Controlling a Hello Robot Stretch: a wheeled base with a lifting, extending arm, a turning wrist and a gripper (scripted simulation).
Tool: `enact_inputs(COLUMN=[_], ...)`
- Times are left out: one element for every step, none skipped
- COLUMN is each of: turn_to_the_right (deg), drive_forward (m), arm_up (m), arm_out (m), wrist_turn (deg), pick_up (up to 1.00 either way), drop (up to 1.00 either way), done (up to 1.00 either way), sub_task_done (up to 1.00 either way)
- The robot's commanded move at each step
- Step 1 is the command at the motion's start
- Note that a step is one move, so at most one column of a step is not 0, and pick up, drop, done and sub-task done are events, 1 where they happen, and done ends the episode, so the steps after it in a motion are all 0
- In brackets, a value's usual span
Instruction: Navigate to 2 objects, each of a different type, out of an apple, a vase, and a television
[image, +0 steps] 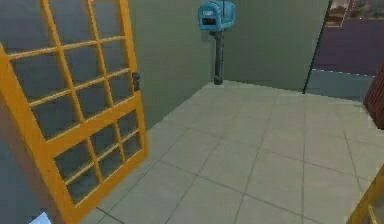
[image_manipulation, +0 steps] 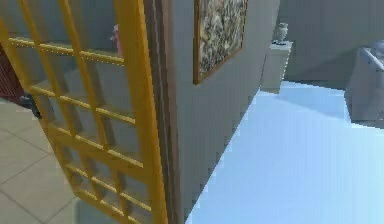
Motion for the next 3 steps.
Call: enact_inputs(turn_to_the_right=[27.0,0.0,3.0], drive_forward=[0.0,1.0,0.0], arm_up=[0.0,0.0,0.0], arm_out=[0.0,0.0,0.0], wrist_turn=[0.0,0.0,0.0], pick_up=[0.0,0.0,0.0], drop=[0.0,0.0,0.0], done=[0.0,0.0,0.0], sub_task_done=[0.0,0.0,0.0])
